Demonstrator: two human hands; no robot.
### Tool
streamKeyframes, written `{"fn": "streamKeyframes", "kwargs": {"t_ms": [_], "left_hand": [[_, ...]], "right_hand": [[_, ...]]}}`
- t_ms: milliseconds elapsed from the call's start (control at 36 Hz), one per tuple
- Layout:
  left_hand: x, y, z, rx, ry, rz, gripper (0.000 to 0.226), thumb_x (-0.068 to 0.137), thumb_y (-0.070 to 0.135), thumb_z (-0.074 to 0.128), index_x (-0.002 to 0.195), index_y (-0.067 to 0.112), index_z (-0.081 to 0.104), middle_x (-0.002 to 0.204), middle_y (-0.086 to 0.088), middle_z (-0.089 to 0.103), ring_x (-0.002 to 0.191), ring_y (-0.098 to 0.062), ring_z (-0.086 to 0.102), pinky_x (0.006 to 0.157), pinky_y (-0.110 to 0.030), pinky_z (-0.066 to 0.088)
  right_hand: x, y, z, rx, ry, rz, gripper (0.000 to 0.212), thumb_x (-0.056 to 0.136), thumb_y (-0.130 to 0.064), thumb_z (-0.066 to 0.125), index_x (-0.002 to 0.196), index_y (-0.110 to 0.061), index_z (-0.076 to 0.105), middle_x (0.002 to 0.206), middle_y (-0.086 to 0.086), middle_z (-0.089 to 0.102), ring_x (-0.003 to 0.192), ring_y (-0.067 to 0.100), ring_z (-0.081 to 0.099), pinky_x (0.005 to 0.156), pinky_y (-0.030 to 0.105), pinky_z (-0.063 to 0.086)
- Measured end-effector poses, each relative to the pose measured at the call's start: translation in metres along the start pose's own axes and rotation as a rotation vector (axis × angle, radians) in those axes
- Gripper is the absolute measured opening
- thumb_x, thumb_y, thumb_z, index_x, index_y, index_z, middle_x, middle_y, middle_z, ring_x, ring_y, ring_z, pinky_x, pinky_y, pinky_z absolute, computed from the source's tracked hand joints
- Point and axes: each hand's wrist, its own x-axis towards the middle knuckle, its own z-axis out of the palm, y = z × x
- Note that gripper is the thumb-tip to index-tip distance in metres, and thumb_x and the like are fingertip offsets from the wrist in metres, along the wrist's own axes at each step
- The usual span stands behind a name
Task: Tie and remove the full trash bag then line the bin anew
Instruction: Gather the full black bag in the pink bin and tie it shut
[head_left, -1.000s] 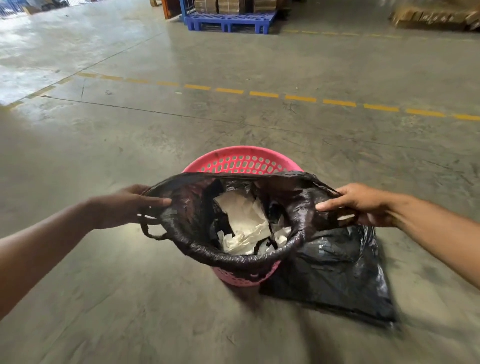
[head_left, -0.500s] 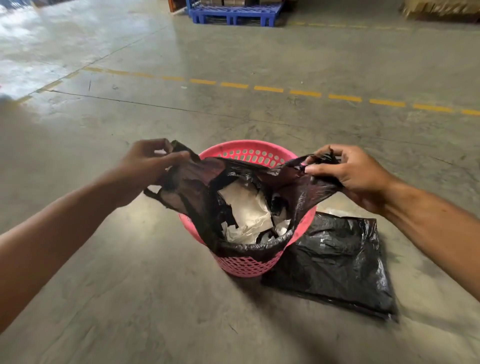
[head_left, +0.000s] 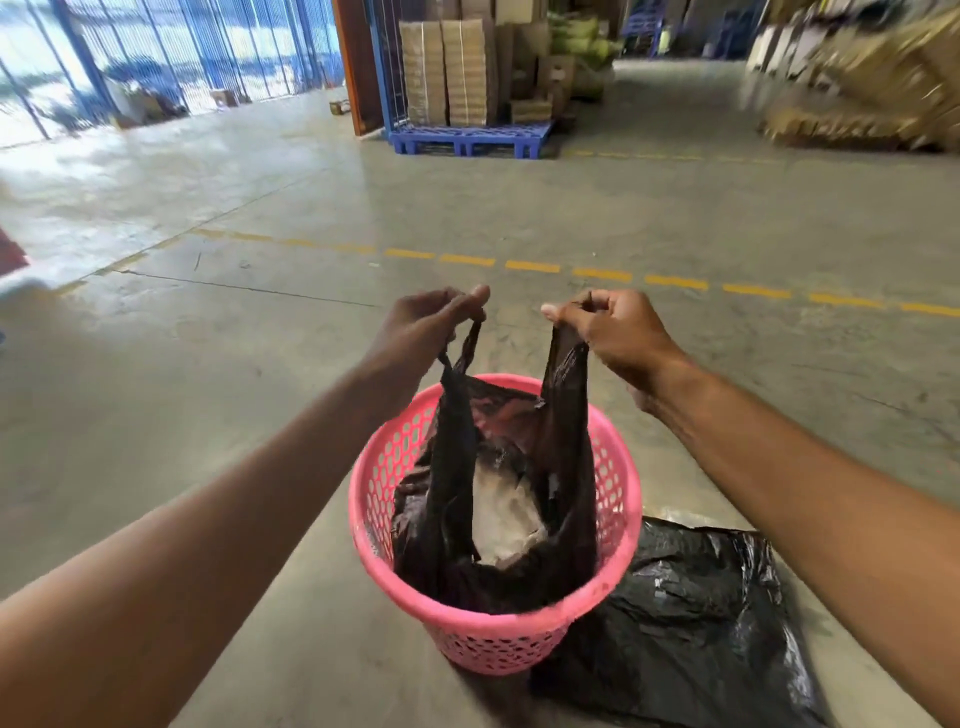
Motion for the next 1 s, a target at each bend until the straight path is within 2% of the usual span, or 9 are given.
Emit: {"fn": "streamKeyframes", "kwargs": {"t_ms": [56,167,306,361,500,639,806,889,1000], "left_hand": [[0.000,-0.008,0.007,-0.162,-0.026,-0.014,0.025,0.092,0.039,0.070,0.080,0.017,0.075,0.096,0.005,0.080,0.104,-0.007,0.071,0.094,-0.027,0.050],[-0.009,-0.014,0.018,-0.277,-0.105,-0.027,0.027,0.097,0.031,0.064,0.112,0.009,0.069,0.113,-0.013,0.080,0.113,-0.019,0.074,0.076,-0.028,0.054],[-0.011,-0.014,0.019,-0.287,-0.221,0.028,0.051,0.096,0.024,0.067,0.145,0.017,0.056,0.125,-0.028,0.072,0.115,-0.033,0.073,0.083,-0.026,0.058],[-0.010,-0.015,0.021,-0.286,-0.245,0.039,0.056,0.091,0.018,0.072,0.144,0.022,0.057,0.118,-0.029,0.072,0.104,-0.034,0.076,0.080,-0.033,0.060],[-0.006,-0.025,0.022,-0.120,-0.230,0.050,0.070,0.084,0.012,0.078,0.146,0.026,0.050,0.086,-0.012,0.070,0.074,-0.031,0.071,0.077,-0.042,0.060],[-0.008,-0.023,0.017,-0.052,-0.219,0.070,0.063,0.094,-0.002,0.069,0.149,0.021,0.047,0.065,-0.008,0.049,0.045,-0.004,0.054,0.047,-0.015,0.049],[-0.002,-0.028,0.015,0.016,-0.265,0.118,0.073,0.088,-0.004,0.075,0.151,0.021,0.047,0.067,-0.010,0.042,0.059,-0.016,0.045,0.060,-0.022,0.046],[0.000,-0.033,0.019,0.093,-0.396,0.130,0.072,0.083,0.004,0.083,0.144,0.022,0.050,0.060,0.012,0.052,0.054,-0.007,0.047,0.062,-0.033,0.043],[-0.010,-0.025,0.038,0.242,-0.516,0.140,0.032,0.087,0.013,0.082,0.113,0.022,0.065,0.076,0.016,0.069,0.068,0.000,0.063,0.067,-0.020,0.051]], "right_hand": [[-0.004,0.009,0.001,-0.107,0.049,-0.092,0.030,0.081,-0.036,0.078,0.066,-0.012,0.066,0.063,-0.003,0.060,0.057,0.010,0.054,0.061,0.028,0.043],[-0.012,0.017,-0.010,-0.622,0.214,-0.417,0.028,0.081,-0.042,0.076,0.064,-0.024,0.061,0.078,-0.001,0.050,0.073,0.018,0.053,0.066,0.030,0.039],[-0.011,-0.002,-0.022,-0.257,0.088,-0.360,0.027,0.082,-0.036,0.081,0.072,-0.013,0.070,0.089,0.001,0.055,0.084,0.010,0.055,0.075,0.014,0.042],[-0.016,-0.008,-0.018,0.038,-0.079,-0.134,0.035,0.087,-0.030,0.078,0.079,0.003,0.070,0.072,0.000,0.060,0.070,0.011,0.057,0.073,0.020,0.046],[-0.022,-0.011,-0.012,0.310,-0.160,0.285,0.020,0.089,-0.029,0.075,0.087,-0.012,0.065,0.065,0.002,0.061,0.054,0.018,0.059,0.053,0.024,0.049],[-0.018,-0.019,-0.016,0.269,-0.117,0.111,0.017,0.087,-0.010,0.077,0.098,-0.005,0.065,0.068,0.009,0.061,0.052,0.016,0.054,0.053,0.024,0.050],[-0.024,-0.028,-0.013,0.088,-0.227,-0.126,0.012,0.088,0.000,0.068,0.096,-0.009,0.071,0.084,0.011,0.076,0.084,0.023,0.075,0.080,0.031,0.055],[-0.028,-0.030,-0.009,-0.084,-0.265,-0.273,0.022,0.085,0.001,0.064,0.097,-0.015,0.074,0.087,0.008,0.077,0.085,0.018,0.076,0.083,0.032,0.060],[-0.029,-0.030,-0.001,-0.251,-0.366,-0.392,0.034,0.077,-0.008,0.053,0.098,-0.025,0.074,0.092,0.003,0.076,0.086,0.023,0.075,0.082,0.045,0.061]]}}
